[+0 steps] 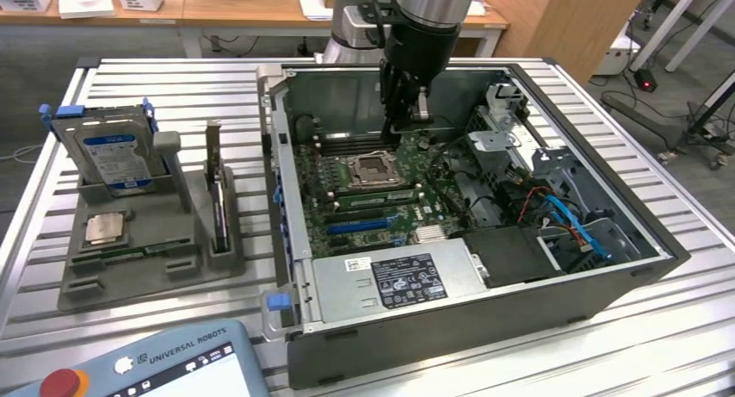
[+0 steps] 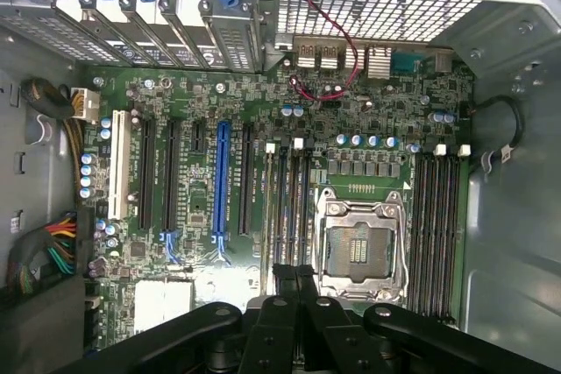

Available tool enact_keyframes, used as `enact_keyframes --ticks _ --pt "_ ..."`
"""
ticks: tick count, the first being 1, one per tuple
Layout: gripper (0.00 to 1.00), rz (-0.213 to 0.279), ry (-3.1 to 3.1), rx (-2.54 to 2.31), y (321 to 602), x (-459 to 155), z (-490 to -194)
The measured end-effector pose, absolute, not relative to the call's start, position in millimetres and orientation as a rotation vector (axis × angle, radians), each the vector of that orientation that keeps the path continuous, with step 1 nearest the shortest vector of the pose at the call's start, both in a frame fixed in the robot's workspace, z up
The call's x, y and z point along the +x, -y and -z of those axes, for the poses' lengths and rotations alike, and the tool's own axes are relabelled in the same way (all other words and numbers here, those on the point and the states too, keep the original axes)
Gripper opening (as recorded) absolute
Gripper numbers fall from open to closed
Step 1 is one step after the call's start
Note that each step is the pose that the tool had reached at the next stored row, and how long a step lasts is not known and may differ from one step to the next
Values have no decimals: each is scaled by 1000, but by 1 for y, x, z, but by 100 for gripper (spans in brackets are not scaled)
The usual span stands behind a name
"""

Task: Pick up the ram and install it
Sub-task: 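Press down the ram until it locks into place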

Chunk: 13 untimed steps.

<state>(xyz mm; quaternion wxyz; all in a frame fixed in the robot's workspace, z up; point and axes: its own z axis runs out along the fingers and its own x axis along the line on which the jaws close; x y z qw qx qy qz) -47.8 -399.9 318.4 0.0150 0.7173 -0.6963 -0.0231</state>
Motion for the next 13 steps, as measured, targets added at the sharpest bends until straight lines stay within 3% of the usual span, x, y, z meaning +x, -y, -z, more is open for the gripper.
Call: enact_keyframes --ticks 13 --pt "10 74 2257 2144 400 -48 -318"
